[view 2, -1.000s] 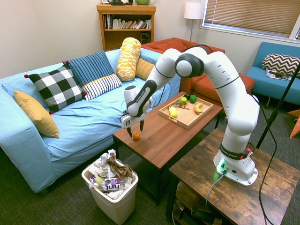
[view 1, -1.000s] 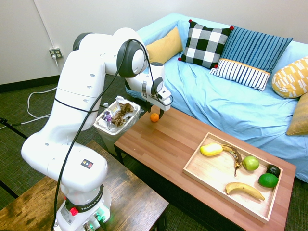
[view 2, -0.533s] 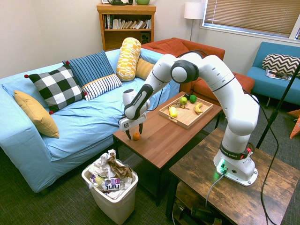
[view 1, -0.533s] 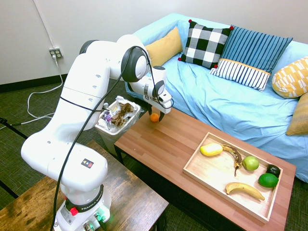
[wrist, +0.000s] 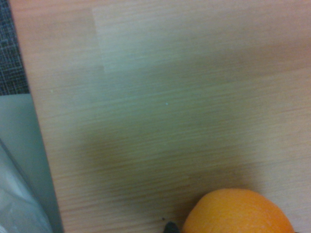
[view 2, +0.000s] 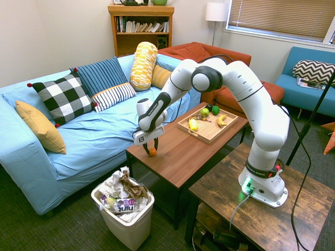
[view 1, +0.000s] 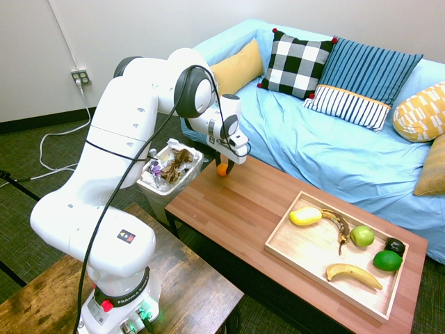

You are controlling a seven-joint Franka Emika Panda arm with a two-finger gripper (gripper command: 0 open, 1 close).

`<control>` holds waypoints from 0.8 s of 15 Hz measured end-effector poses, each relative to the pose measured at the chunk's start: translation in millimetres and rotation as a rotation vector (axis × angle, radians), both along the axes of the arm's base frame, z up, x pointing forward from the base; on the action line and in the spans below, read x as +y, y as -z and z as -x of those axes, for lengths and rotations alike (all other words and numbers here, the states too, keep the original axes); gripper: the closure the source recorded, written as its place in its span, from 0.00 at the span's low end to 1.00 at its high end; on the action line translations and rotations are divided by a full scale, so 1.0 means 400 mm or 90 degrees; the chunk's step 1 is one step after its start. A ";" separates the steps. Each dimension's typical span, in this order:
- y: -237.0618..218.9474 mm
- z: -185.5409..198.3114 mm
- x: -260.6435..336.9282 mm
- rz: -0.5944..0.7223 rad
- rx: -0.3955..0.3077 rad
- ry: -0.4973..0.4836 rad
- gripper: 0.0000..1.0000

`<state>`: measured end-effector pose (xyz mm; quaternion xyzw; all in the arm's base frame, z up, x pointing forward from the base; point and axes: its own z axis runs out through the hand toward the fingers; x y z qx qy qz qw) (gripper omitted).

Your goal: Put the tangerine in the tray

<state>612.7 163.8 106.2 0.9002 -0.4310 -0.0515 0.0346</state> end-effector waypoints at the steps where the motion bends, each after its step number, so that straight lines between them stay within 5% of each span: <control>1: -0.012 -0.005 0.001 -0.001 -0.003 0.000 1.00; 6: -0.150 -0.039 -0.096 -0.015 -0.046 0.058 1.00; 12: -0.310 0.022 -0.578 -0.011 -0.078 0.245 1.00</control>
